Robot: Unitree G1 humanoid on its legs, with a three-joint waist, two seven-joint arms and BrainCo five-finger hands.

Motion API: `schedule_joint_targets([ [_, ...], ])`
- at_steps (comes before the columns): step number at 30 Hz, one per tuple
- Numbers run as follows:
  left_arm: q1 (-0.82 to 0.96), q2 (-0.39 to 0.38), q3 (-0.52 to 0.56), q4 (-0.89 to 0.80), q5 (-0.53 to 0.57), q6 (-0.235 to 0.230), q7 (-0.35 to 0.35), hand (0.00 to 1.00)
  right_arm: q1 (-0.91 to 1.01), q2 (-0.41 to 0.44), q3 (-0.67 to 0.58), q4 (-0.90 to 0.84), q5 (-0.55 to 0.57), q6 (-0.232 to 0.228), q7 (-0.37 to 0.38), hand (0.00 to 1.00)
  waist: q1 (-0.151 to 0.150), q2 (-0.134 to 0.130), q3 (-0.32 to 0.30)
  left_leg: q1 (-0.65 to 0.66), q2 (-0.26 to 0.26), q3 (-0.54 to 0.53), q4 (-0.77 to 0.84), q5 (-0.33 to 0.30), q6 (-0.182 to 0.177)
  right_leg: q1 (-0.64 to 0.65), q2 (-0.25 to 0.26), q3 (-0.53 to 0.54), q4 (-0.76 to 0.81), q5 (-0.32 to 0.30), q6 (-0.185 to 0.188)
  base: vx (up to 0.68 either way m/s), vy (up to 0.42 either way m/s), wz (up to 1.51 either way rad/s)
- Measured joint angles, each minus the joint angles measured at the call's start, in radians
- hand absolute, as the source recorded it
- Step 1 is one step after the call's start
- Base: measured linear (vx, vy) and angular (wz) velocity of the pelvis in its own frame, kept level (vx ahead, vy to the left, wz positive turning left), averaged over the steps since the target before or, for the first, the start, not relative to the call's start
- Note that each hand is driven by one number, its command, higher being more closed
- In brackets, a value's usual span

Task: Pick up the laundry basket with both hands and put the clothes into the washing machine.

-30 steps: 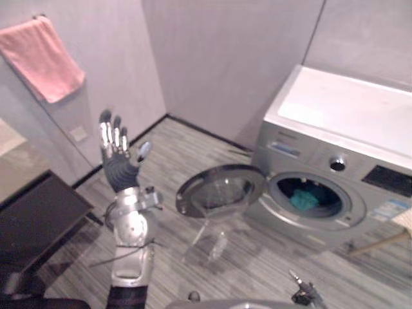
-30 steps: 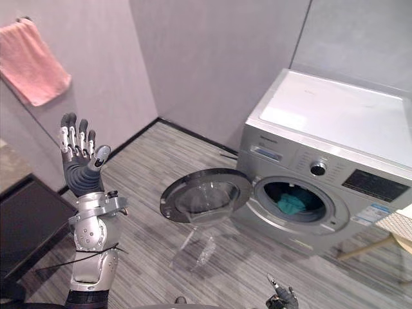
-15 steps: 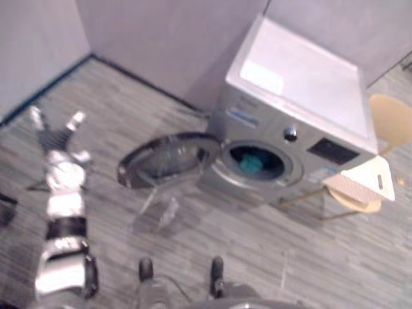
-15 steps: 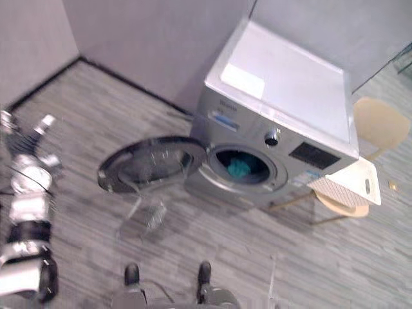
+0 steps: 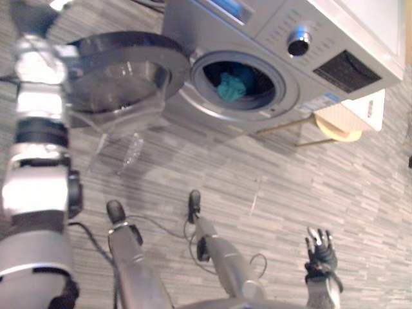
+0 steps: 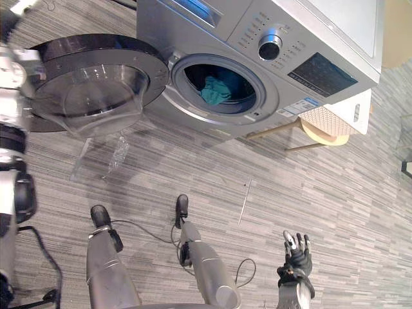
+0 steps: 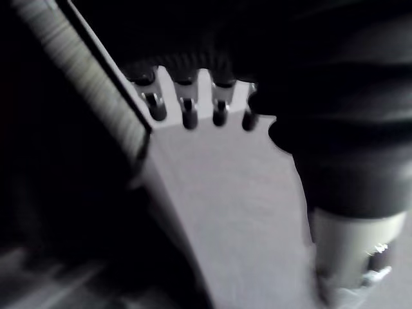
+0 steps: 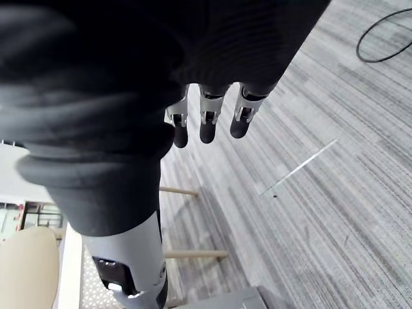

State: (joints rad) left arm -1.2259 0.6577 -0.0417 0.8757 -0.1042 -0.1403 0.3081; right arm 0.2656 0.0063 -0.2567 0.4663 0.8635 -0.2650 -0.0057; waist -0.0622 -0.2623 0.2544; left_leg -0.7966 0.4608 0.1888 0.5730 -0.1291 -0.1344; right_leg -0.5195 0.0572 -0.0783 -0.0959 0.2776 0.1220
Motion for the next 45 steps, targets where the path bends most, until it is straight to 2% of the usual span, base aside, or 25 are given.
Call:
schedule_joint_targets([
  [1, 0.000, -0.019, 0.001, -0.011, 0.003, -0.002, 0.002, 0.00, 0.007, 0.006, 0.000, 0.000, 0.000, 0.001, 0.000, 0.00, 0.001, 0.000, 0.000, -0.001, 0.000, 0.001, 0.006, -0.006, 0.004, 0.001, -0.002, 0.000, 0.000, 0.001, -0.001, 0.07, 0.105, -0.05],
  [3, 0.010, -0.117, 0.005, -0.056, 0.015, -0.015, 0.007, 0.00, 0.020, 0.021, -0.001, 0.017, 0.000, 0.002, 0.000, 0.00, 0.015, 0.004, 0.002, 0.001, -0.003, 0.002, 0.024, -0.021, 0.013, 0.008, -0.007, -0.003, 0.004, 0.003, -0.004, 0.05, 0.072, 0.03],
  [5, 0.081, -0.289, -0.022, -0.129, 0.042, -0.033, 0.006, 0.00, 0.013, 0.028, -0.001, 0.068, -0.001, 0.020, -0.012, 0.00, 0.026, 0.020, 0.000, 0.033, -0.024, 0.003, 0.017, -0.027, 0.021, 0.042, -0.025, -0.009, 0.004, 0.003, -0.004, 0.06, 0.064, 0.24],
  [6, 0.105, -0.328, -0.052, -0.134, 0.049, -0.036, 0.004, 0.00, 0.013, 0.029, -0.001, 0.077, -0.001, 0.026, -0.014, 0.00, 0.026, 0.027, -0.001, 0.049, -0.030, 0.006, 0.012, -0.028, 0.023, 0.055, -0.031, -0.011, 0.006, 0.003, -0.004, 0.07, 0.076, 0.29],
  [8, 0.219, -0.474, -0.165, -0.123, 0.092, -0.030, -0.027, 0.00, 0.006, 0.029, -0.004, 0.121, -0.005, 0.046, -0.016, 0.00, 0.019, 0.050, -0.013, 0.126, -0.061, 0.025, -0.026, -0.030, 0.028, 0.104, -0.057, -0.029, 0.014, 0.002, -0.005, 0.08, 0.081, 0.20],
  [9, 0.316, -0.561, -0.224, -0.103, 0.126, -0.007, -0.048, 0.00, 0.001, 0.029, -0.008, 0.142, -0.010, 0.054, -0.017, 0.00, 0.017, 0.068, -0.029, 0.177, -0.071, 0.049, -0.049, -0.034, 0.034, 0.127, -0.069, -0.031, 0.026, 0.000, -0.005, 0.08, 0.071, 0.04],
  [11, 0.464, -0.673, -0.327, -0.035, 0.168, 0.044, -0.085, 0.00, -0.005, 0.032, -0.008, 0.162, -0.009, 0.065, -0.018, 0.00, 0.004, 0.083, -0.040, 0.275, -0.102, 0.096, -0.095, -0.037, 0.040, 0.170, -0.101, -0.030, 0.049, -0.034, -0.014, 0.10, 0.060, -0.08],
  [12, 0.541, -0.714, -0.390, -0.023, 0.180, 0.064, -0.100, 0.00, -0.011, 0.034, -0.008, 0.172, -0.009, 0.075, -0.018, 0.00, -0.004, 0.089, -0.054, 0.313, -0.114, 0.123, -0.112, -0.039, 0.040, 0.181, -0.114, -0.027, 0.063, -0.058, -0.023, 0.11, 0.015, -0.24],
  [13, 0.613, -0.763, -0.467, -0.010, 0.184, 0.080, -0.115, 0.00, -0.019, 0.036, -0.008, 0.180, -0.009, 0.078, -0.020, 0.00, -0.014, 0.107, -0.077, 0.346, -0.119, 0.149, -0.126, -0.044, 0.037, 0.186, -0.121, -0.014, 0.073, -0.072, -0.024, 0.08, -0.019, -0.34],
  [15, 0.659, -0.808, -0.602, -0.012, 0.187, 0.086, -0.143, 0.00, -0.036, 0.052, -0.014, 0.182, -0.008, 0.082, -0.031, 0.00, -0.017, 0.123, -0.086, 0.416, -0.125, 0.204, -0.164, -0.042, 0.035, 0.209, -0.128, 0.026, 0.081, -0.084, -0.016, 0.04, -0.060, -0.42],
  [16, 0.662, -0.811, -0.682, -0.012, 0.193, 0.086, -0.173, 0.00, -0.044, 0.057, -0.015, 0.184, -0.007, 0.094, -0.036, 0.00, -0.031, 0.134, -0.099, 0.467, -0.125, 0.240, -0.194, -0.040, 0.031, 0.234, -0.129, 0.042, 0.083, -0.093, -0.016, 0.02, -0.080, -0.35],
  [18, 0.663, -0.811, -0.776, -0.033, 0.184, 0.085, -0.185, 0.00, -0.039, 0.057, -0.029, 0.184, -0.007, 0.098, -0.040, 0.00, -0.049, 0.152, -0.130, 0.539, -0.126, 0.293, -0.239, -0.029, 0.016, 0.259, -0.131, 0.059, 0.093, -0.115, -0.011, 0.05, -0.089, -0.32],
  [19, 0.663, -0.812, -0.873, -0.101, 0.149, 0.070, -0.205, 0.00, -0.030, 0.058, -0.061, 0.185, 0.000, 0.100, -0.043, 0.00, -0.066, 0.178, -0.172, 0.612, -0.135, 0.345, -0.302, -0.004, 0.006, 0.275, -0.131, 0.079, 0.113, -0.144, -0.006, 0.10, -0.085, -0.38],
  [20, 0.664, -0.812, -0.923, -0.153, 0.100, 0.048, -0.224, 0.00, -0.024, 0.058, -0.072, 0.186, 0.001, 0.105, -0.045, 0.00, -0.083, 0.187, -0.197, 0.649, -0.149, 0.362, -0.352, 0.019, 0.002, 0.283, -0.132, 0.084, 0.113, -0.152, -0.006, 0.11, -0.059, -0.23],
  [24, 0.663, -0.812, -0.972, -0.270, -0.056, 0.020, -0.242, 0.00, -0.018, 0.062, -0.129, 0.213, 0.001, 0.119, -0.057, 0.00, -0.119, 0.191, -0.230, 0.741, -0.187, 0.387, -0.474, 0.073, -0.002, 0.324, -0.141, 0.080, 0.113, -0.170, 0.001, 0.08, 0.001, 0.00],
  [27, 0.652, -0.807, -0.967, -0.398, -0.176, -0.010, -0.241, 0.00, 0.003, 0.066, -0.226, 0.296, 0.000, 0.127, -0.061, 0.00, -0.127, 0.197, -0.268, 0.779, -0.220, 0.384, -0.543, 0.105, 0.001, 0.344, -0.158, 0.066, 0.110, -0.184, 0.011, 0.10, 0.034, 0.16],
  [30, 0.589, -0.791, -0.957, -0.469, -0.202, -0.023, -0.254, 0.00, 0.020, 0.066, -0.291, 0.384, -0.002, 0.143, -0.066, 0.00, -0.127, 0.198, -0.280, 0.791, -0.247, 0.353, -0.574, 0.112, 0.007, 0.366, -0.180, 0.037, 0.108, -0.191, 0.015, 0.08, 0.055, 0.36],
  [34, 0.546, -0.746, -0.785, -0.572, -0.211, -0.036, -0.271, 0.00, 0.014, 0.064, -0.332, 0.501, -0.004, 0.157, -0.066, 0.00, -0.130, 0.200, -0.297, 0.785, -0.284, 0.272, -0.600, 0.124, 0.024, 0.403, -0.216, -0.017, 0.093, -0.200, 0.028, 0.03, 0.043, 0.44],
  [35, 0.547, -0.742, -0.772, -0.576, -0.211, -0.038, -0.271, 0.00, 0.014, 0.064, -0.332, 0.505, -0.004, 0.157, -0.066, 0.00, -0.129, 0.200, -0.297, 0.785, -0.285, 0.269, -0.600, 0.125, 0.025, 0.405, -0.217, -0.021, 0.093, -0.201, 0.029, 0.01, 0.018, 0.52],
  [36, 0.582, -0.682, -0.654, -0.632, -0.211, -0.043, -0.271, 0.00, 0.012, 0.064, -0.331, 0.538, -0.010, 0.157, -0.066, 0.00, -0.114, 0.201, -0.298, 0.785, -0.290, 0.237, -0.603, 0.129, 0.028, 0.424, -0.217, -0.049, 0.092, -0.202, 0.030, 0.00, 0.003, 0.43],
  [37, 0.613, -0.658, -0.604, -0.661, -0.211, -0.046, -0.270, 0.00, 0.009, 0.064, -0.330, 0.545, -0.010, 0.157, -0.065, 0.00, -0.112, 0.201, -0.298, 0.784, -0.291, 0.225, -0.603, 0.130, 0.028, 0.430, -0.218, -0.058, 0.092, -0.203, 0.031, -0.01, -0.002, 0.59],
  [39, 0.749, -0.575, -0.420, -0.760, -0.210, -0.061, -0.254, 0.00, 0.004, 0.064, -0.320, 0.551, -0.013, 0.157, -0.057, 0.00, -0.106, 0.201, -0.298, 0.770, -0.299, 0.182, -0.603, 0.141, 0.032, 0.447, -0.223, -0.093, 0.092, -0.205, 0.034, -0.02, 0.004, 0.58],
  [41, 0.895, -0.513, -0.261, -0.807, -0.205, -0.071, -0.230, 0.00, 0.003, 0.061, -0.319, 0.549, -0.033, 0.152, -0.056, 0.00, -0.078, 0.199, -0.297, 0.767, -0.305, 0.154, -0.607, 0.154, 0.036, 0.454, -0.228, -0.121, 0.094, -0.211, 0.025, 0.00, 0.003, 0.47],
  [44, 1.062, -0.458, -0.135, -0.800, -0.206, -0.070, -0.197, 0.00, -0.002, 0.049, -0.310, 0.548, -0.054, 0.144, -0.051, 0.00, -0.032, 0.199, -0.297, 0.761, -0.310, 0.115, -0.612, 0.168, 0.039, 0.474, -0.233, -0.166, 0.104, -0.224, 0.003, -0.04, -0.004, 0.44],
  [45, 1.089, -0.456, -0.122, -0.795, -0.206, -0.070, -0.196, 0.00, -0.004, 0.046, -0.303, 0.549, -0.056, 0.141, -0.050, 0.00, -0.028, 0.199, -0.298, 0.759, -0.311, 0.106, -0.616, 0.174, 0.039, 0.477, -0.234, -0.176, 0.106, -0.228, -0.003, -0.07, -0.003, 0.67],
])
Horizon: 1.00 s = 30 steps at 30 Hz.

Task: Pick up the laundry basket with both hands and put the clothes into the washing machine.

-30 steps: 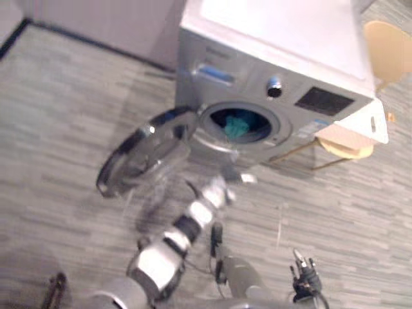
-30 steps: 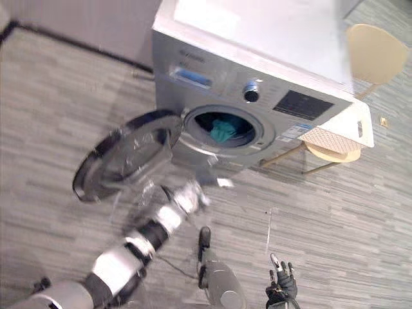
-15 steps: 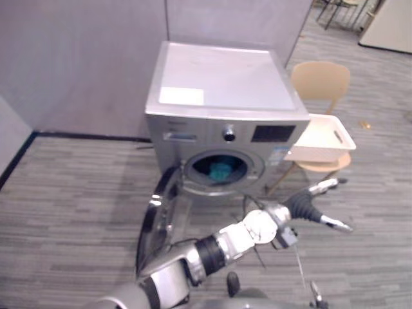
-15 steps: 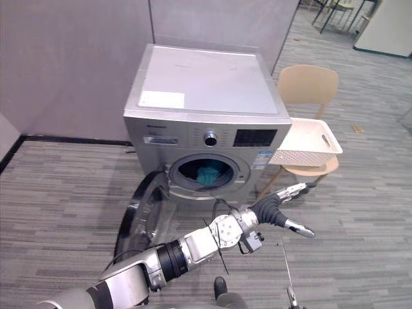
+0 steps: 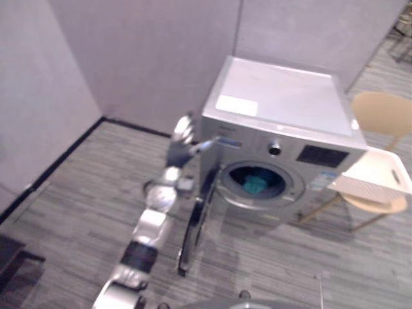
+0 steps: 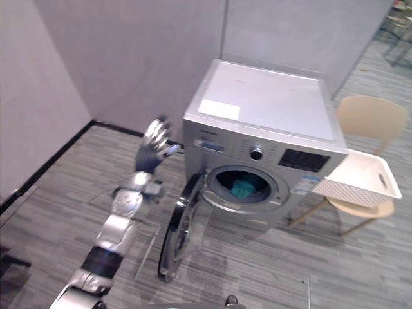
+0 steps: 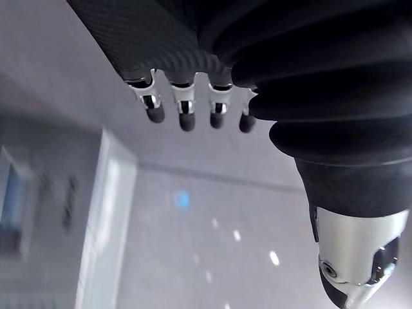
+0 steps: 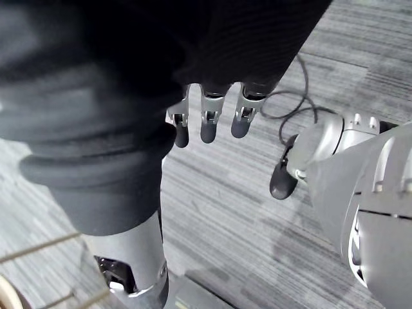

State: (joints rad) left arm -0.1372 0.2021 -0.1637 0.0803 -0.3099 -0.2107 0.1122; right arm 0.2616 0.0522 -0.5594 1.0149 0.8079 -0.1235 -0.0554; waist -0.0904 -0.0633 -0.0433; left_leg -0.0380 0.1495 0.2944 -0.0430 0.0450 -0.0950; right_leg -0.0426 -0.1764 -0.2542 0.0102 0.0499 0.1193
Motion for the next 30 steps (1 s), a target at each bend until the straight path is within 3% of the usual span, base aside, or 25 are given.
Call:
schedule_joint_targets([
  [2, 0.092, -0.007, 0.045, 0.079, 0.013, 0.001, 0.004, 0.00, -0.026, -0.009, 0.032, -0.008, -0.027, -0.006, 0.012, 0.00, 0.007, 0.001, 0.002, -0.007, -0.006, -0.045, -0.054, 0.036, -0.001, 0.001, 0.000, -0.048, 0.003, -0.015, -0.024, -0.09, 0.003, 0.57],
  [4, 0.107, -0.025, 0.050, 0.185, 0.038, 0.012, 0.025, 0.00, -0.034, -0.014, 0.078, -0.029, -0.033, -0.007, 0.016, 0.00, 0.023, 0.001, 0.003, -0.009, -0.006, -0.043, -0.058, 0.037, -0.001, -0.003, 0.000, -0.044, 0.003, -0.014, -0.024, -0.09, 0.018, 0.03],
  [7, 0.110, -0.050, 0.057, 0.286, 0.081, 0.026, 0.050, 0.00, -0.047, -0.014, 0.159, -0.083, -0.032, -0.007, 0.017, 0.00, 0.024, -0.003, 0.007, -0.040, -0.003, -0.030, -0.058, 0.039, -0.005, -0.045, 0.003, -0.034, 0.003, -0.009, -0.030, -0.06, 0.007, -0.15],
  [11, 0.030, -0.069, 0.047, 0.487, 0.149, 0.067, 0.084, 0.00, -0.074, 0.008, 0.223, -0.185, -0.031, -0.009, 0.018, 0.00, 0.028, -0.036, 0.055, -0.068, 0.020, 0.044, -0.051, 0.050, -0.011, -0.113, 0.030, 0.039, -0.018, 0.043, -0.032, -0.02, -0.014, -0.55],
  [12, -0.010, -0.070, 0.026, 0.532, 0.171, 0.082, 0.091, 0.00, -0.080, 0.018, 0.227, -0.210, -0.029, -0.011, 0.018, 0.00, 0.027, -0.050, 0.071, -0.080, 0.026, 0.067, -0.051, 0.051, -0.012, -0.140, 0.038, 0.061, -0.020, 0.049, -0.030, -0.02, -0.033, -0.61],
  [16, -0.175, -0.135, -0.118, 0.622, 0.264, 0.111, 0.133, 0.00, -0.072, 0.017, 0.226, -0.237, -0.019, -0.027, 0.013, 0.00, 0.022, -0.068, 0.112, -0.125, 0.045, 0.115, -0.024, 0.048, -0.014, -0.202, 0.048, 0.115, -0.023, 0.075, -0.018, 0.02, -0.034, -0.40],
  [20, -0.272, -0.165, -0.187, 0.701, 0.281, 0.127, 0.172, 0.00, -0.042, 0.015, 0.223, -0.254, -0.006, -0.027, 0.010, 0.00, 0.023, -0.059, 0.138, -0.134, 0.065, 0.179, 0.044, 0.000, -0.016, -0.228, 0.057, 0.197, -0.022, 0.091, 0.005, 0.03, -0.012, -0.48],
  [23, -0.324, -0.178, -0.259, 0.706, 0.275, 0.159, 0.182, 0.00, -0.021, 0.013, 0.215, -0.270, 0.017, -0.026, 0.010, 0.00, 0.021, -0.060, 0.153, -0.142, 0.097, 0.244, 0.142, -0.079, -0.026, -0.248, 0.069, 0.269, -0.009, 0.109, 0.031, -0.01, 0.000, -0.65],
  [25, -0.396, -0.189, -0.374, 0.704, 0.277, 0.165, 0.171, 0.00, 0.011, 0.005, 0.211, -0.297, 0.026, -0.025, 0.010, 0.00, 0.013, -0.062, 0.154, -0.144, 0.105, 0.285, 0.186, -0.125, -0.022, -0.261, 0.067, 0.302, -0.008, 0.110, 0.033, -0.05, 0.025, -0.50],
  [27, -0.466, -0.216, -0.474, 0.638, 0.282, 0.162, 0.125, 0.00, 0.012, 0.001, 0.200, -0.301, 0.039, -0.024, 0.011, 0.00, -0.026, -0.066, 0.156, -0.138, 0.113, 0.313, 0.214, -0.147, -0.022, -0.264, 0.068, 0.330, -0.008, 0.111, 0.034, -0.04, 0.021, -0.49],
  [30, -0.673, -0.326, -0.569, 0.471, 0.261, 0.099, 0.080, 0.00, 0.014, 0.012, 0.142, -0.304, 0.056, -0.023, 0.012, 0.00, -0.083, -0.075, 0.162, -0.126, 0.135, 0.365, 0.225, -0.163, -0.032, -0.278, 0.086, 0.377, -0.012, 0.118, 0.044, -0.03, 0.008, -0.57],
])
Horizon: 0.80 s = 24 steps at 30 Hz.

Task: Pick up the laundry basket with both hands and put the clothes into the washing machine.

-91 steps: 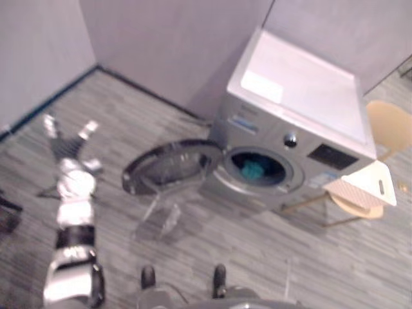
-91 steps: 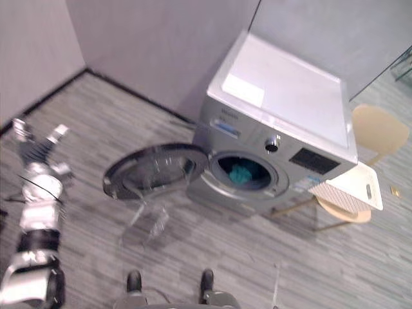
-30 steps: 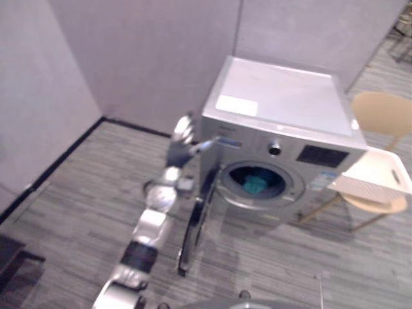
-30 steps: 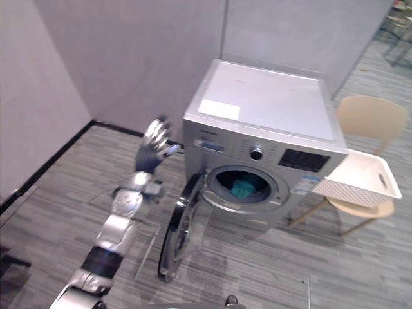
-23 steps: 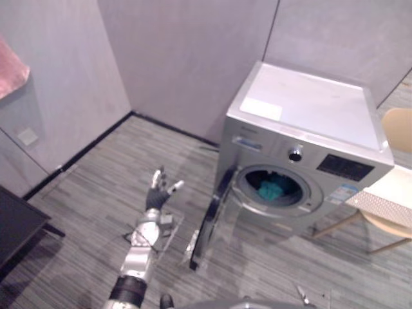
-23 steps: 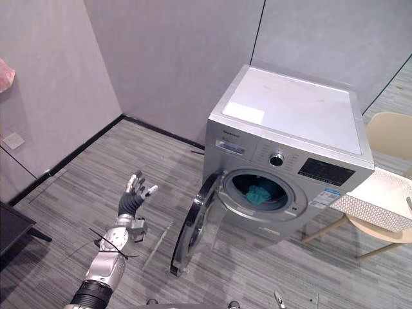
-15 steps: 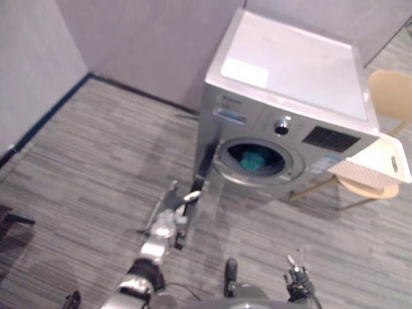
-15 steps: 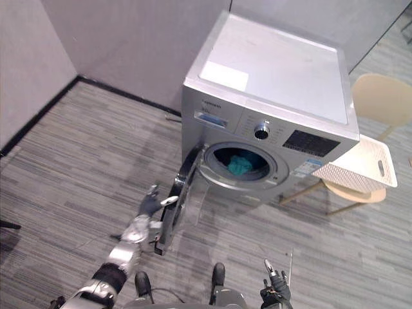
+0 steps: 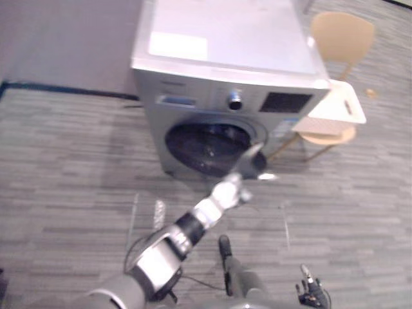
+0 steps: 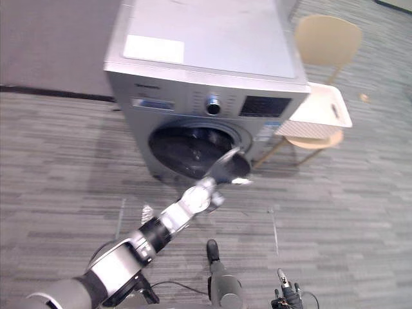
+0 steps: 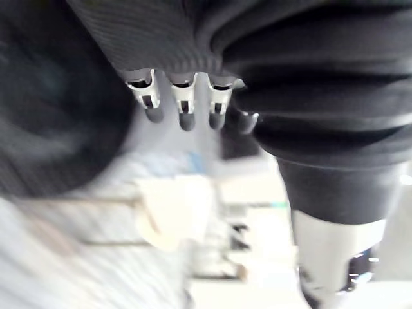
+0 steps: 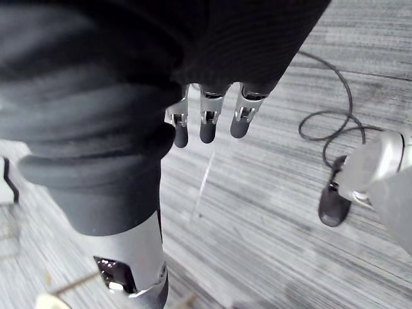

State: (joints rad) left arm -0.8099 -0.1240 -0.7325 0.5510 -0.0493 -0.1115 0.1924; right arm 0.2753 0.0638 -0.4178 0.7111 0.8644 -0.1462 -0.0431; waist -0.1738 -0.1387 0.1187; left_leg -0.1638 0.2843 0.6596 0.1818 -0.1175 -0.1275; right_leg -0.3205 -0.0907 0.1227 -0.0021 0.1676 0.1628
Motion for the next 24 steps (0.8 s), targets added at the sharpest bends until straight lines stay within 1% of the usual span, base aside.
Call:
schedule_joint_targets([
  [1, -0.030, -0.001, -0.018, -0.038, -0.007, -0.017, 0.000, 0.00, -0.002, 0.004, -0.015, 0.000, 0.000, 0.001, -0.002, 0.00, -0.014, 0.001, 0.000, 0.007, 0.006, 0.008, 0.000, -0.001, -0.001, 0.000, 0.007, 0.010, -0.001, 0.000, 0.000, 0.04, -0.009, -0.48],
  [2, -0.075, -0.002, -0.032, -0.094, -0.019, -0.050, -0.018, 0.00, -0.001, 0.005, -0.023, 0.001, 0.001, 0.001, -0.002, 0.00, -0.032, 0.006, 0.000, 0.028, 0.018, 0.033, 0.000, -0.001, -0.004, 0.002, 0.023, 0.023, 0.001, 0.000, 0.000, 0.05, -0.014, -0.54],
  [3, -0.101, -0.004, -0.038, -0.123, -0.023, -0.062, -0.019, 0.00, 0.001, 0.006, -0.031, 0.001, 0.001, 0.003, -0.003, 0.00, -0.039, 0.014, -0.001, 0.039, 0.025, 0.045, -0.002, 0.003, -0.009, 0.002, 0.033, 0.027, 0.001, 0.000, 0.000, 0.06, -0.018, -0.56],
  [4, -0.120, -0.005, -0.042, -0.150, -0.029, -0.071, -0.018, 0.00, 0.002, 0.006, -0.047, 0.002, 0.001, 0.005, -0.003, 0.00, -0.040, 0.028, -0.002, 0.053, 0.028, 0.059, -0.009, 0.009, -0.017, 0.003, 0.039, 0.029, 0.001, 0.000, 0.000, 0.06, -0.017, -0.31],
  [5, -0.121, -0.006, -0.041, -0.161, -0.035, -0.074, -0.018, 0.00, 0.002, 0.006, -0.054, 0.002, 0.001, 0.006, -0.003, 0.00, -0.040, 0.038, -0.003, 0.061, 0.027, 0.061, -0.013, 0.012, -0.022, 0.003, 0.040, 0.028, 0.001, 0.000, 0.000, 0.05, -0.008, -0.16],
  [6, -0.121, -0.006, -0.041, -0.164, -0.051, -0.074, -0.017, 0.00, 0.002, 0.006, -0.056, 0.001, 0.001, 0.009, -0.003, 0.00, -0.035, 0.054, -0.005, 0.075, 0.021, 0.070, -0.029, 0.020, -0.025, 0.008, 0.040, 0.026, 0.002, 0.000, 0.000, 0.04, 0.001, -0.02],
  [9, -0.090, -0.004, -0.027, -0.163, -0.067, -0.070, -0.019, 0.00, 0.000, 0.007, -0.040, -0.002, 0.001, 0.024, -0.001, 0.00, -0.029, 0.085, -0.014, 0.115, 0.008, 0.065, -0.066, 0.029, -0.025, 0.051, 0.035, 0.009, 0.001, -0.001, 0.000, 0.00, 0.011, 0.14],
  [10, -0.074, -0.003, -0.016, -0.164, -0.067, -0.071, -0.019, 0.00, 0.000, 0.006, -0.033, -0.005, 0.001, 0.025, -0.001, 0.00, -0.029, 0.089, -0.016, 0.124, 0.007, 0.060, -0.070, 0.029, -0.025, 0.063, 0.034, 0.003, 0.000, -0.003, 0.000, -0.05, 0.018, 0.38],
  [11, -0.032, -0.001, 0.013, -0.163, -0.066, -0.071, -0.022, 0.00, 0.007, 0.005, -0.019, -0.021, 0.000, 0.025, -0.001, 0.00, -0.033, 0.091, -0.027, 0.138, -0.005, 0.037, -0.083, 0.029, -0.025, 0.090, 0.021, -0.026, 0.003, -0.021, -0.009, -0.05, 0.022, 0.41],
  [13, 0.026, 0.001, 0.042, -0.164, -0.065, -0.071, -0.038, 0.00, 0.023, 0.004, -0.008, -0.032, -0.002, 0.024, 0.000, 0.00, -0.029, 0.089, -0.047, 0.144, -0.022, 0.015, -0.099, 0.028, -0.023, 0.104, 0.005, -0.044, 0.003, -0.044, -0.023, -0.02, 0.016, 0.47],
  [14, 0.094, 0.005, 0.079, -0.163, -0.064, -0.071, -0.041, 0.00, 0.028, 0.004, -0.003, -0.032, -0.003, 0.024, 0.000, 0.00, -0.024, 0.099, -0.057, 0.144, -0.027, -0.005, -0.113, 0.040, -0.016, 0.115, 0.000, -0.069, 0.004, -0.046, -0.021, -0.01, 0.001, 0.46],
  [15, 0.129, 0.011, 0.098, -0.163, -0.064, -0.070, -0.041, 0.00, 0.030, 0.004, 0.001, -0.030, -0.004, 0.025, 0.001, 0.00, -0.023, 0.101, -0.059, 0.145, -0.028, -0.018, -0.118, 0.049, -0.019, 0.123, -0.003, -0.080, 0.004, -0.048, -0.021, -0.01, -0.007, 0.59],
  [17, 0.251, 0.039, 0.160, -0.156, -0.060, -0.065, -0.050, 0.00, 0.048, 0.005, 0.007, -0.029, -0.011, 0.023, 0.003, 0.00, -0.005, 0.105, -0.067, 0.153, -0.041, -0.058, -0.153, 0.077, -0.015, 0.147, -0.014, -0.124, 0.005, -0.059, -0.024, -0.01, -0.002, 0.65],
  [18, 0.324, 0.067, 0.197, -0.156, -0.054, -0.060, -0.060, 0.00, 0.057, 0.006, 0.008, -0.019, -0.012, 0.023, 0.004, 0.00, 0.004, 0.107, -0.069, 0.158, -0.048, -0.089, -0.172, 0.092, -0.010, 0.166, -0.020, -0.153, 0.008, -0.067, -0.021, -0.01, 0.003, 0.65],
  [19, 0.362, 0.083, 0.218, -0.156, -0.054, -0.057, -0.062, 0.00, 0.059, 0.006, 0.008, -0.011, -0.013, 0.023, 0.004, 0.00, 0.009, 0.107, -0.069, 0.163, -0.050, -0.105, -0.181, 0.098, -0.008, 0.178, -0.021, -0.165, 0.010, -0.071, -0.023, -0.01, 0.010, 0.81],
  [21, 0.484, 0.125, 0.286, -0.155, -0.055, -0.044, -0.071, 0.00, 0.075, 0.008, 0.006, 0.035, -0.035, 0.023, 0.006, 0.00, 0.041, 0.100, -0.083, 0.163, -0.058, -0.161, -0.194, 0.111, -0.006, 0.211, -0.032, -0.217, 0.012, -0.086, -0.029, 0.00, 0.011, 0.78],
  [22, 0.540, 0.156, 0.330, -0.154, -0.055, -0.042, -0.085, 0.00, 0.075, 0.008, 0.006, 0.064, -0.051, 0.026, 0.006, 0.00, 0.064, 0.097, -0.091, 0.166, -0.065, -0.184, -0.206, 0.130, -0.003, 0.222, -0.038, -0.244, 0.013, -0.091, -0.036, 0.00, 0.017, 0.79],
  [23, 0.588, 0.190, 0.367, -0.146, -0.055, -0.038, -0.091, 0.00, 0.075, 0.007, 0.004, 0.088, -0.060, 0.027, 0.010, 0.00, 0.079, 0.094, -0.109, 0.158, -0.077, -0.214, -0.223, 0.144, 0.001, 0.229, -0.047, -0.273, 0.015, -0.101, -0.043, 0.00, 0.017, 0.74],
  [24, 0.611, 0.200, 0.385, -0.143, -0.055, -0.037, -0.096, 0.00, 0.071, 0.005, 0.003, 0.102, -0.063, 0.027, 0.010, 0.00, 0.081, 0.095, -0.117, 0.153, -0.081, -0.232, -0.232, 0.152, 0.004, 0.231, -0.051, -0.290, 0.017, -0.105, -0.041, 0.00, 0.011, 0.88],
])
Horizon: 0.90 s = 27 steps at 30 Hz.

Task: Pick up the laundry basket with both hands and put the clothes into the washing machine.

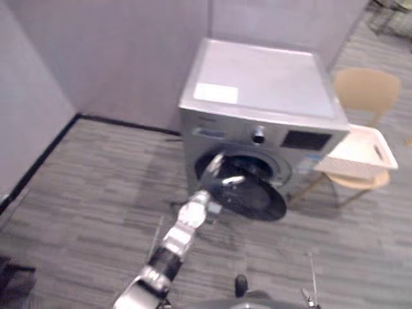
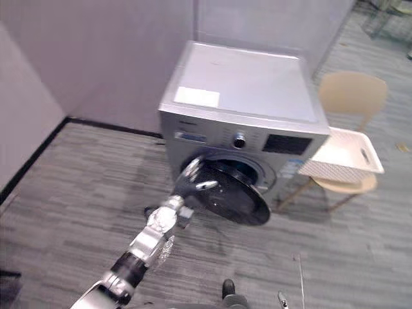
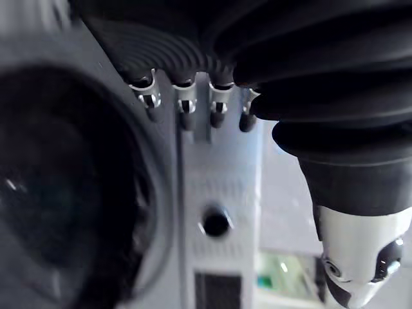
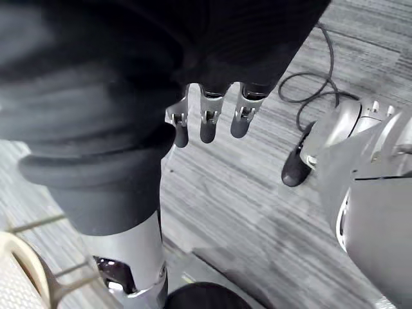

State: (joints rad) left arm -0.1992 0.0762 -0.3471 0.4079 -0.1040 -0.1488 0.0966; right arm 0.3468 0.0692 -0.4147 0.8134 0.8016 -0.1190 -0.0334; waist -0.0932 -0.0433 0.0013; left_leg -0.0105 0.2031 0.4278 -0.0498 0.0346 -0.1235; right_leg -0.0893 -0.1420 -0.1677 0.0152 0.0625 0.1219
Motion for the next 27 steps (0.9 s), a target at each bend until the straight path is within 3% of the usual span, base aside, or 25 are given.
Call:
schedule_joint_targets([
  [3, 0.049, 0.020, 0.062, 0.092, 0.000, 0.009, -0.005, 0.00, -0.034, -0.002, 0.009, 0.052, -0.008, 0.011, 0.010, 0.00, 0.010, 0.000, -0.009, -0.010, -0.022, -0.091, -0.042, 0.037, 0.013, 0.033, -0.011, -0.087, 0.003, -0.017, -0.010, 0.00, 0.012, 0.82],
  [8, 0.046, 0.008, 0.074, 0.370, 0.040, 0.034, 0.022, 0.00, -0.099, -0.006, 0.082, 0.067, -0.007, 0.011, 0.014, 0.00, 0.016, -0.001, -0.017, -0.026, -0.031, -0.103, -0.051, 0.044, 0.017, 0.021, -0.012, -0.089, 0.006, -0.023, -0.019, -0.03, 0.022, 0.08],
  [12, -0.002, -0.025, 0.063, 0.568, 0.074, 0.073, 0.050, 0.00, -0.158, -0.014, 0.101, 0.063, -0.003, 0.007, 0.010, 0.00, -0.006, -0.003, 0.002, -0.057, -0.024, -0.066, -0.044, 0.064, 0.016, -0.062, -0.001, -0.042, 0.034, -0.009, -0.028, 0.01, -0.004, -0.36],
  [15, -0.109, -0.069, 0.032, 0.635, 0.076, 0.085, 0.073, 0.00, -0.175, -0.012, 0.105, 0.011, 0.019, -0.002, 0.002, 0.00, -0.013, -0.017, 0.071, -0.066, -0.002, 0.011, -0.044, 0.068, 0.011, -0.138, 0.021, 0.033, 0.074, -0.001, -0.038, -0.08, -0.031, -0.73],
  [17, -0.217, -0.104, 0.031, 0.664, 0.075, 0.085, 0.088, 0.00, -0.177, -0.012, 0.118, -0.041, 0.023, -0.013, -0.012, 0.00, -0.034, -0.039, 0.118, -0.091, 0.017, 0.080, -0.028, 0.058, -0.001, -0.223, 0.038, 0.103, 0.113, -0.002, -0.036, -0.09, -0.064, -1.08],
  [18, -0.291, -0.112, 0.036, 0.666, 0.066, 0.086, 0.100, 0.00, -0.180, -0.011, 0.119, -0.065, 0.028, -0.017, -0.016, 0.00, -0.062, -0.060, 0.148, -0.120, 0.034, 0.140, 0.001, 0.039, -0.013, -0.289, 0.056, 0.161, 0.127, -0.002, -0.038, -0.06, -0.059, -1.16],
  [22, -0.486, -0.120, 0.087, 0.692, 0.031, 0.105, 0.100, 0.00, -0.176, -0.017, 0.096, -0.073, 0.048, -0.026, -0.032, 0.00, -0.126, -0.084, 0.197, -0.192, 0.084, 0.252, 0.043, 0.029, -0.026, -0.421, 0.115, 0.246, 0.131, 0.010, -0.032, -0.01, -0.106, -1.01],
  [23, -0.574, -0.125, 0.131, 0.703, 0.019, 0.151, 0.111, 0.00, -0.172, -0.026, 0.072, -0.072, 0.059, -0.025, -0.033, 0.00, -0.141, -0.082, 0.213, -0.211, 0.097, 0.284, 0.054, 0.024, -0.034, -0.458, 0.128, 0.258, 0.132, 0.035, -0.032, 0.05, -0.106, -0.81],
  [24, -0.635, -0.122, 0.167, 0.704, 0.012, 0.174, 0.127, 0.00, -0.168, -0.044, 0.051, -0.067, 0.069, -0.025, -0.035, 0.00, -0.154, -0.064, 0.226, -0.221, 0.110, 0.314, 0.055, 0.027, -0.038, -0.485, 0.146, 0.274, 0.133, 0.036, -0.033, 0.07, -0.093, -0.72],
  [27, -0.794, -0.100, 0.202, 0.702, -0.032, 0.208, 0.124, 0.00, -0.166, -0.072, 0.023, -0.042, 0.095, -0.025, -0.038, 0.00, -0.167, -0.027, 0.257, -0.219, 0.129, 0.349, 0.056, 0.027, -0.040, -0.497, 0.169, 0.280, 0.136, 0.040, -0.041, 0.11, -0.041, -0.33],
])
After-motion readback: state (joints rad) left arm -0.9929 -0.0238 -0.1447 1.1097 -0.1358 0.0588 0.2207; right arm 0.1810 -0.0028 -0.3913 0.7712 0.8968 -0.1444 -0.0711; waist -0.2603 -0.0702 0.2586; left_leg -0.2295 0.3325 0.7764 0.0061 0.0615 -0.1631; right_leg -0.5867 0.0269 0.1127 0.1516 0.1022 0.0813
